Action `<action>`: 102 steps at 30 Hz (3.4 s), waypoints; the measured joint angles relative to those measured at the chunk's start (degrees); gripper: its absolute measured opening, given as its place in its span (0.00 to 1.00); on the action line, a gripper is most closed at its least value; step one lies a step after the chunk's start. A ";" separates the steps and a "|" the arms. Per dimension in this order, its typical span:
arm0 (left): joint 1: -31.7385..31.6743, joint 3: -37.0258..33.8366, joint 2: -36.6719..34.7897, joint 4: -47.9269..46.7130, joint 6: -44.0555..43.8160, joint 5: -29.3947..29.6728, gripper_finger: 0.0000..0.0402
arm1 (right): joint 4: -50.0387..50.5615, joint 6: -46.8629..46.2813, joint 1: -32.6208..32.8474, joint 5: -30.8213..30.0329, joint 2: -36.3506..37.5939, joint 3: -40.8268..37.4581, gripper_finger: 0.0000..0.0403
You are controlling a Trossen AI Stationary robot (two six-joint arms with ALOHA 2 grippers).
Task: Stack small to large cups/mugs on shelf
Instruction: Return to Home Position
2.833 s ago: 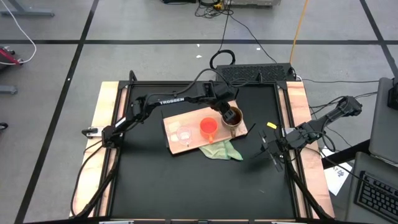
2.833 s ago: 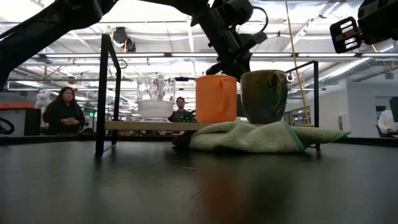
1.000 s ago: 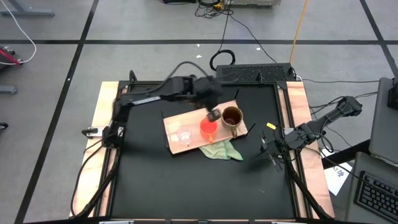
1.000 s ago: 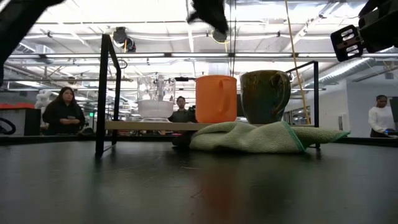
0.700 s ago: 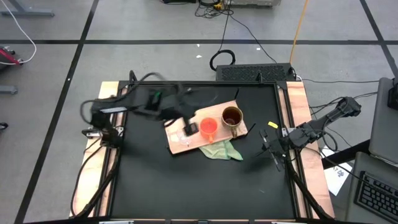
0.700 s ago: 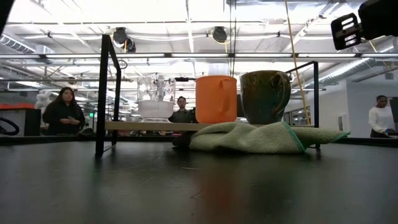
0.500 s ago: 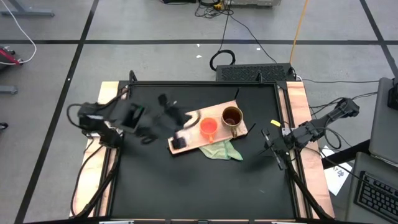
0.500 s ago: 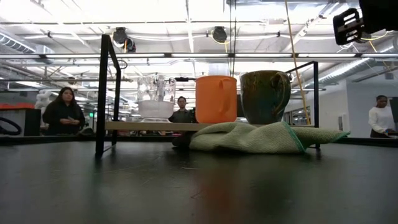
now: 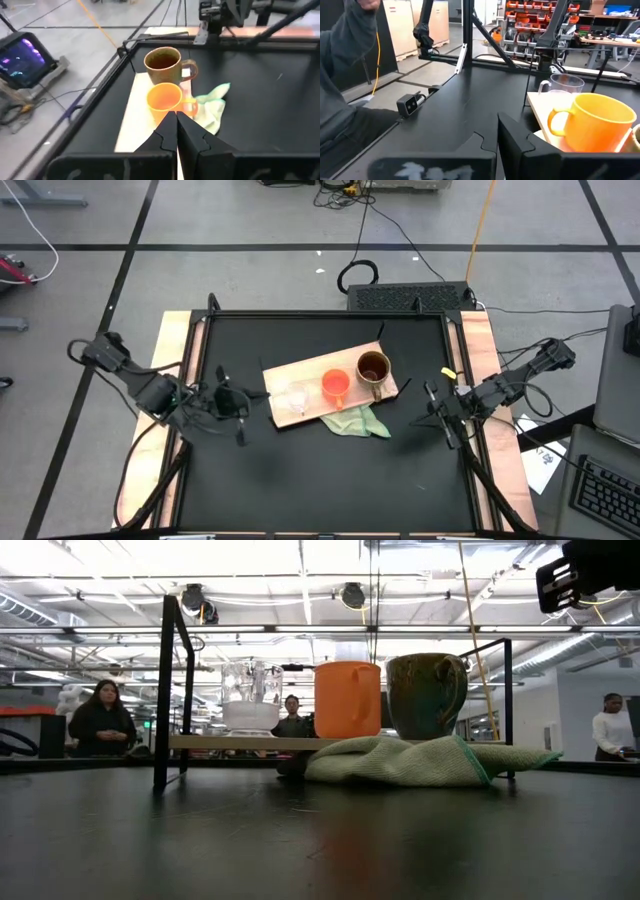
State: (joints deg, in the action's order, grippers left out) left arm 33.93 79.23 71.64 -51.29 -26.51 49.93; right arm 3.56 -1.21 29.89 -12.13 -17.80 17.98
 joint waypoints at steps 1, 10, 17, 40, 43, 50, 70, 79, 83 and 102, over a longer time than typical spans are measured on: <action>0.04 -4.43 -2.58 4.28 0.79 -0.04 0.00 | 0.17 0.00 0.00 -0.03 0.04 0.00 0.00; -1.46 -39.37 -22.20 49.78 21.18 -11.67 0.00 | 1.48 -0.80 -0.04 -0.03 0.19 0.00 0.00; -8.08 -53.90 -30.62 67.41 31.72 -24.05 0.00 | 1.43 0.02 -0.20 -1.51 0.19 0.00 0.00; -13.99 -65.82 -56.96 52.52 31.14 -27.46 0.00 | 3.14 0.28 -2.86 -9.06 2.22 0.00 0.00; -13.88 -67.47 -59.99 50.33 31.72 -28.47 0.00 | 4.56 1.17 -4.06 -6.88 3.31 0.02 0.00; -13.88 -70.84 -65.15 47.43 32.24 -29.41 0.00 | 4.00 2.74 -6.02 -1.06 4.28 -1.45 0.00; -13.88 -71.44 -68.46 40.53 30.72 -29.74 0.00 | -2.05 -0.43 -8.23 5.84 4.48 -8.08 0.00; -13.88 -71.44 -68.46 39.37 28.77 -30.13 0.00 | -3.15 -1.14 -8.20 9.09 4.48 -8.87 0.00; -13.88 -71.44 -68.46 39.39 27.06 -31.64 0.01 | -5.64 -1.15 -8.20 9.04 4.47 -8.90 0.00; -13.86 -71.44 -68.35 39.16 26.21 -30.38 0.05 | -8.78 -1.14 -8.20 9.00 4.32 -8.90 0.00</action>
State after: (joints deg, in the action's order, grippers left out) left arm 20.08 7.79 3.29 -12.13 -0.30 19.55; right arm -5.21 -2.35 21.69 -3.14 -13.47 9.08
